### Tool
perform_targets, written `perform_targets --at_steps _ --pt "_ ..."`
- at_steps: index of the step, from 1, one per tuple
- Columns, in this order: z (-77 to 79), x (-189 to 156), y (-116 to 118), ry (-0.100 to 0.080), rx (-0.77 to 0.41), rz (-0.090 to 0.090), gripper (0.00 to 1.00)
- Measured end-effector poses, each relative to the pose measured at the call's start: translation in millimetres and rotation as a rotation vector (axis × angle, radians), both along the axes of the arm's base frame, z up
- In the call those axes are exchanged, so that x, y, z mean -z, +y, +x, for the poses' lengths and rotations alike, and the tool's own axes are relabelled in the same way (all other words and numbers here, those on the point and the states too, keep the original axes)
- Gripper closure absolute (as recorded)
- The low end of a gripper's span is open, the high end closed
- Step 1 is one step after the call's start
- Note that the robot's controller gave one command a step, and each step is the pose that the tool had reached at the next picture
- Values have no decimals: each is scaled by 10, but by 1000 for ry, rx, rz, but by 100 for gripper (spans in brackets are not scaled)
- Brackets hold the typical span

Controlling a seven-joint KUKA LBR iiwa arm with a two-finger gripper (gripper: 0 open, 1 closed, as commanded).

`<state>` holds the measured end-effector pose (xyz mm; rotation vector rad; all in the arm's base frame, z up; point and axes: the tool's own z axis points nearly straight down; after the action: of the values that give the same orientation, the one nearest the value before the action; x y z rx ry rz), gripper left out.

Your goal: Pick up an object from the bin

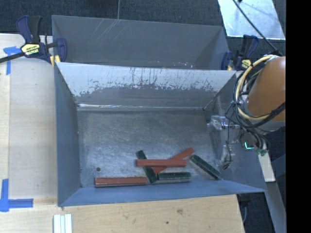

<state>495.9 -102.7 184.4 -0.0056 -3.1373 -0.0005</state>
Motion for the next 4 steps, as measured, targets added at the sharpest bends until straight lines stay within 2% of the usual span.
perform_targets --at_steps 1,2,3,4 --pt "155 1175 739 0 -49 1 0" --pt "177 1132 713 -8 -46 -1 100" --pt "782 333 868 -20 -40 -1 100" --pt "982 -804 881 -18 -11 -1 100"
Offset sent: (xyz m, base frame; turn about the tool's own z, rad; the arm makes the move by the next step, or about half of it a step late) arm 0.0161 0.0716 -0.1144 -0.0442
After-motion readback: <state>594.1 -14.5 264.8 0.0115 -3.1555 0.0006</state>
